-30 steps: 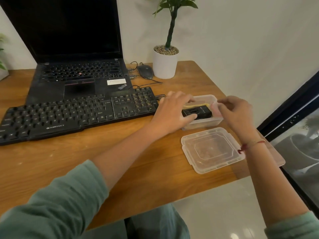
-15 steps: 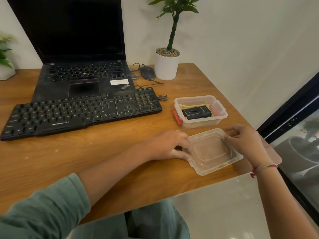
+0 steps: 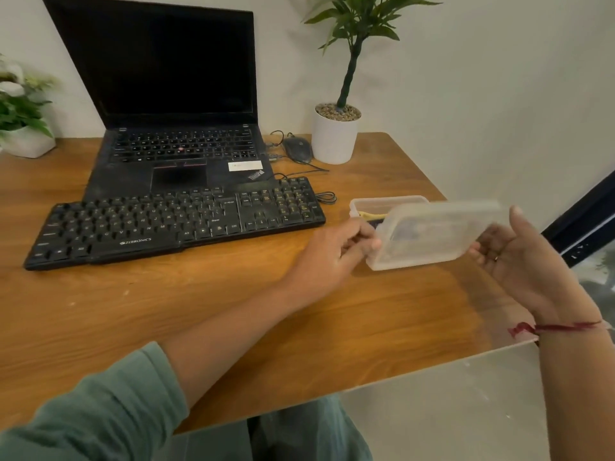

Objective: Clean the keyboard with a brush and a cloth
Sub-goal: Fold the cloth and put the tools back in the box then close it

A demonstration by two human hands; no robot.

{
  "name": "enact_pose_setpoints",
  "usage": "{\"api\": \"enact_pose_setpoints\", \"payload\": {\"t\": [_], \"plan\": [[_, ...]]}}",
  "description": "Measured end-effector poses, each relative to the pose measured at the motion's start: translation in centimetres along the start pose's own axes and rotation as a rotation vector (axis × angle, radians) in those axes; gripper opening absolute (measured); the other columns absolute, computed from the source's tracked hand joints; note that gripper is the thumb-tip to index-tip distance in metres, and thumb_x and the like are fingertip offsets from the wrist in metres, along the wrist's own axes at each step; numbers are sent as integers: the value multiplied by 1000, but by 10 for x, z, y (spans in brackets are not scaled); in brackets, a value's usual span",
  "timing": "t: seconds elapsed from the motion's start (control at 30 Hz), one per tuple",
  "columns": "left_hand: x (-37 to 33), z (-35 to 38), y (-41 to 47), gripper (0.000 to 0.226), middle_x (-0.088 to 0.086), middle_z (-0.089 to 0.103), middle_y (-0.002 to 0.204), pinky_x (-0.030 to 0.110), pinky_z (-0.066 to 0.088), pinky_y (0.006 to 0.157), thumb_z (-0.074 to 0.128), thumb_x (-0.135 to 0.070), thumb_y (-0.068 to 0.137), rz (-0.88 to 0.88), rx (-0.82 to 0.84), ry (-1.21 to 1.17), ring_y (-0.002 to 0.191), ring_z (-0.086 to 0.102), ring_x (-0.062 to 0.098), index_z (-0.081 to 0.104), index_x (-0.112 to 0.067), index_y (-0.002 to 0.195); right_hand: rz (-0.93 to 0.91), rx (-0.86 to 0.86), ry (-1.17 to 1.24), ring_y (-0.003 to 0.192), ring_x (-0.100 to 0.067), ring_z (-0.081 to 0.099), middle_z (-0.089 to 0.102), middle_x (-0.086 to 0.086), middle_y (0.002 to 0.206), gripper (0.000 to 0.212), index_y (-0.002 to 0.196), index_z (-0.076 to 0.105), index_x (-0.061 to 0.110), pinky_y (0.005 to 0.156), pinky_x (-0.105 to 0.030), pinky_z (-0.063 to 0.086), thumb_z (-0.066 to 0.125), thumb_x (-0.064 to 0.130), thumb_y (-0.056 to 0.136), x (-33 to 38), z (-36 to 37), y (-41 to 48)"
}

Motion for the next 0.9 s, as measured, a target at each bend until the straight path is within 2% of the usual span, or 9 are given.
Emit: {"api": "enact_pose_setpoints", "payload": {"t": [0.07, 0.13, 0.2, 0.33, 0.43, 0.5, 0.6, 0.73, 0.9], "plan": [[2, -1, 13, 11, -12, 65, 79, 26, 59, 68, 61, -14, 95, -176, -109, -208, 75, 68, 6, 63, -22, 89, -82, 61, -74, 72, -6, 62, 67, 3, 84, 47, 103, 69, 14, 66, -18, 55, 62, 52, 76, 5, 7, 5], [9, -2, 25, 4, 4, 66, 84, 32, 60, 66, 63, -13, 94, -322, -229, -322, 73, 70, 17, 66, -13, 95, -139, -3, -233, 78, -8, 66, 71, 1, 92, 28, 109, 66, 11, 67, -20, 56, 60, 29, 89, 6, 11, 15], [18, -3, 35, 13, 11, 65, 95, 29, 60, 62, 62, -10, 94, -429, -315, -331, 71, 70, 18, 66, -6, 106, -166, -121, -387, 89, -15, 68, 71, -4, 98, 15, 102, 69, 16, 73, -27, 55, 59, 19, 92, 4, 16, 30], [32, -1, 44, 26, 9, 64, 109, 29, 60, 61, 62, -12, 93, -532, -346, -197, 80, 70, 22, 62, -5, 118, -227, -232, -573, 88, -28, 63, 68, -10, 89, 12, 82, 70, 19, 78, -40, 52, 61, 16, 90, -5, 27, 59], [38, 4, 44, 28, -1, 67, 99, 40, 61, 68, 77, -29, 81, -531, -302, -37, 83, 69, 17, 67, -14, 102, -259, -323, -734, 88, -27, 62, 67, -7, 90, 19, 96, 72, 11, 76, -37, 51, 57, 22, 91, -9, 32, 69], [39, 7, 44, 33, -5, 68, 93, 42, 60, 70, 82, -34, 74, -540, -276, 5, 80, 69, 15, 66, -17, 97, -247, -363, -790, 89, -27, 62, 67, -7, 93, 25, 102, 71, 9, 80, -42, 53, 55, 24, 91, -10, 32, 72], [38, 8, 43, 36, -8, 65, 93, 42, 60, 71, 82, -35, 74, -562, -272, 4, 78, 68, 16, 65, -17, 99, -236, -393, -841, 90, -27, 61, 67, -8, 96, 25, 103, 71, 8, 84, -46, 53, 55, 23, 90, -12, 30, 72], [34, 11, 40, 44, -18, 55, 86, 39, 60, 72, 82, -32, 74, -592, -243, 4, 82, 63, 9, 63, -16, 110, -231, -383, -837, 88, -24, 56, 63, -8, 94, 19, 99, 70, 8, 76, -36, 46, 55, 17, 90, -15, 27, 69], [38, 15, 34, 51, -5, 60, 100, 26, 59, 61, 78, -28, 81, -786, -214, -265, 88, 65, 12, 52, -17, 124, -194, -303, -674, 80, -23, 55, 61, -4, 80, 13, 85, 68, 12, 66, -30, 44, 56, 13, 88, -18, 24, 67]]}}
Point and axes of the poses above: each hand's wrist, its own y-axis towards the middle knuckle, its own z-axis out of the palm, x = y × z, the point moved 3 cm from there along y, towards the middle knuckle
